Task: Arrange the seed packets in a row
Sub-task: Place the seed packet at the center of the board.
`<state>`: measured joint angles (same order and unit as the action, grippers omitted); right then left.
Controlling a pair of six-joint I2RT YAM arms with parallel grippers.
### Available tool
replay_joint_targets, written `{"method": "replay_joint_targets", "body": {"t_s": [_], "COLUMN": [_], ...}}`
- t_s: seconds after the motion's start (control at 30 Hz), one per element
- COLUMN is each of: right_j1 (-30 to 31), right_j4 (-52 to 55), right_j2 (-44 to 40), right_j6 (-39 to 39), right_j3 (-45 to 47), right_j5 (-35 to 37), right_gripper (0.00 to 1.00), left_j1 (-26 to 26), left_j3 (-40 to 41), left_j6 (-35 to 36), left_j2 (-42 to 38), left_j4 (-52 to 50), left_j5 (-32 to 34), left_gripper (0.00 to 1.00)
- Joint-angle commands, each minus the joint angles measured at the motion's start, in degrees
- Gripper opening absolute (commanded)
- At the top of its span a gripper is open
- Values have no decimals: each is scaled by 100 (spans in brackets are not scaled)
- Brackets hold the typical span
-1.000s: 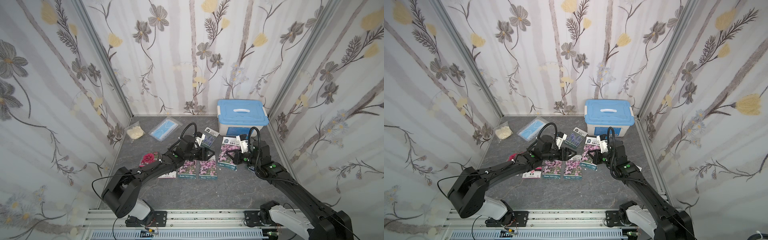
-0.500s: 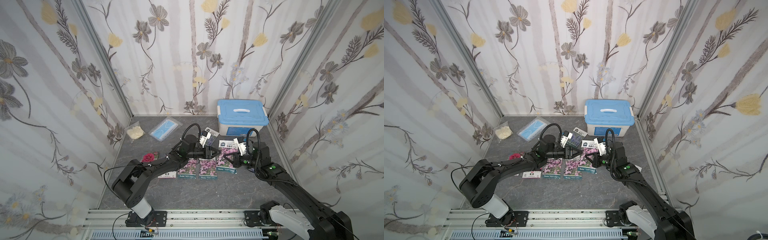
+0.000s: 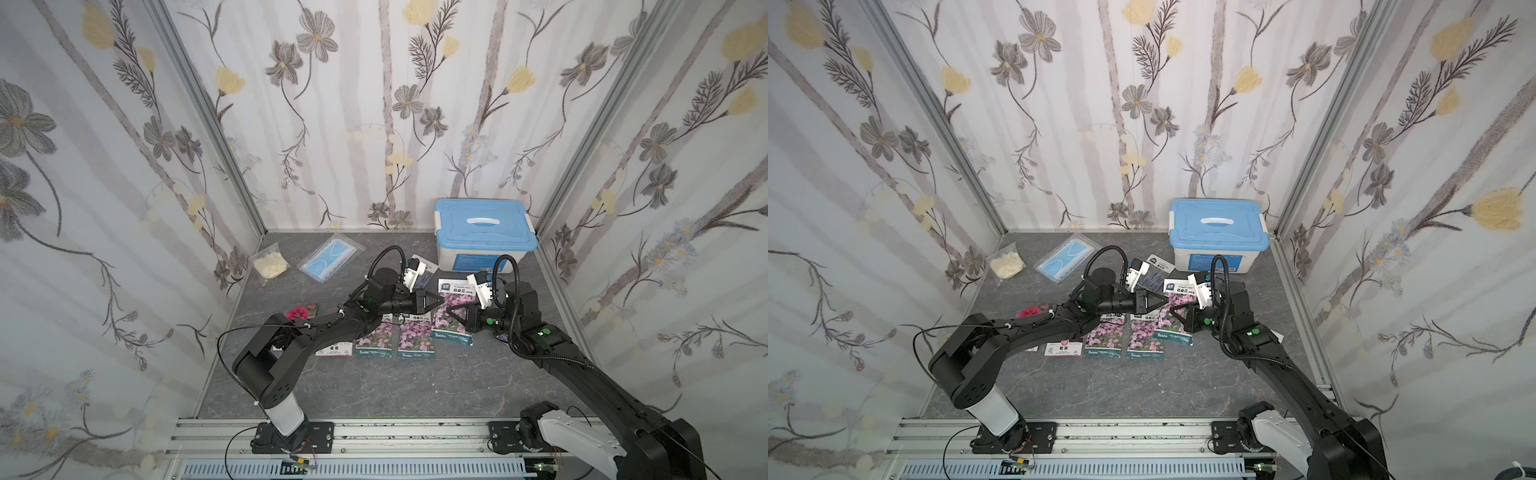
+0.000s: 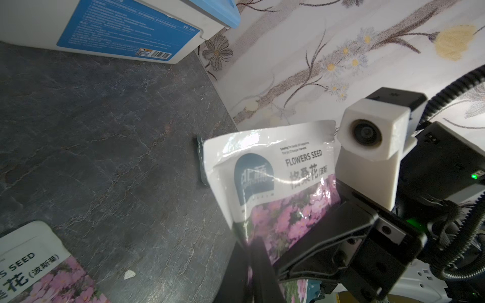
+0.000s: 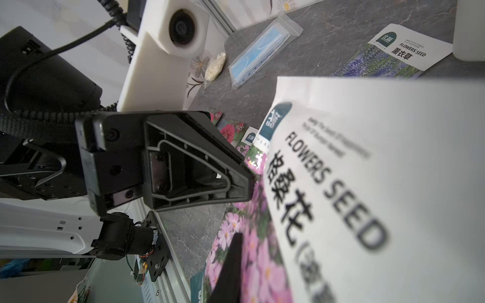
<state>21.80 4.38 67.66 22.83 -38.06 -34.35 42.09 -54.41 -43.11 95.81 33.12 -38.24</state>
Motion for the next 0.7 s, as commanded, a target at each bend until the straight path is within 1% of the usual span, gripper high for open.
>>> {"method": "replay_joint_targets", "body": {"t_s": [0.0,0.03,0.1,0.13,0.17,0.2,0.27,0.4,0.53,0.67], "right_j1": [5,3,8,2,0,-5,-26,-28,-31,-35], "right_j4": [-17,43,177,258,342,447,702,1210,1371,1487], "right_j2": [38,37,-17,-57,-113,-190,-304,-466,-600,-608], "right_j6": [-101,-95,-112,-105,-111,-129,-130,-51,57,64], "right_j3": [-122,-150,-192,-222,-256,-292,-404,-722,-803,-842], "right_j5": [341,479,790,987,1199,1395,1849,2708,3049,3172], "right_gripper": [18,29,61,70,90,99,100,100,99,99], "left_j1": [45,45,45,45,45,45,45,65,250,624], "left_j3": [34,42,45,45,43,28,51,320,468,184], "left_j6": [115,140,207,240,267,297,322,61,-239,-496], "left_j2": [-165,-219,-332,-384,-440,-502,-587,-612,-387,227], "left_j4": [116,44,-195,-341,-529,-795,-1072,-1157,-1078,-1240], "left_j5": [0,62,269,362,512,705,985,1588,2162,2709], "left_gripper": [0,0,0,0,0,0,0,0,0,0]}}
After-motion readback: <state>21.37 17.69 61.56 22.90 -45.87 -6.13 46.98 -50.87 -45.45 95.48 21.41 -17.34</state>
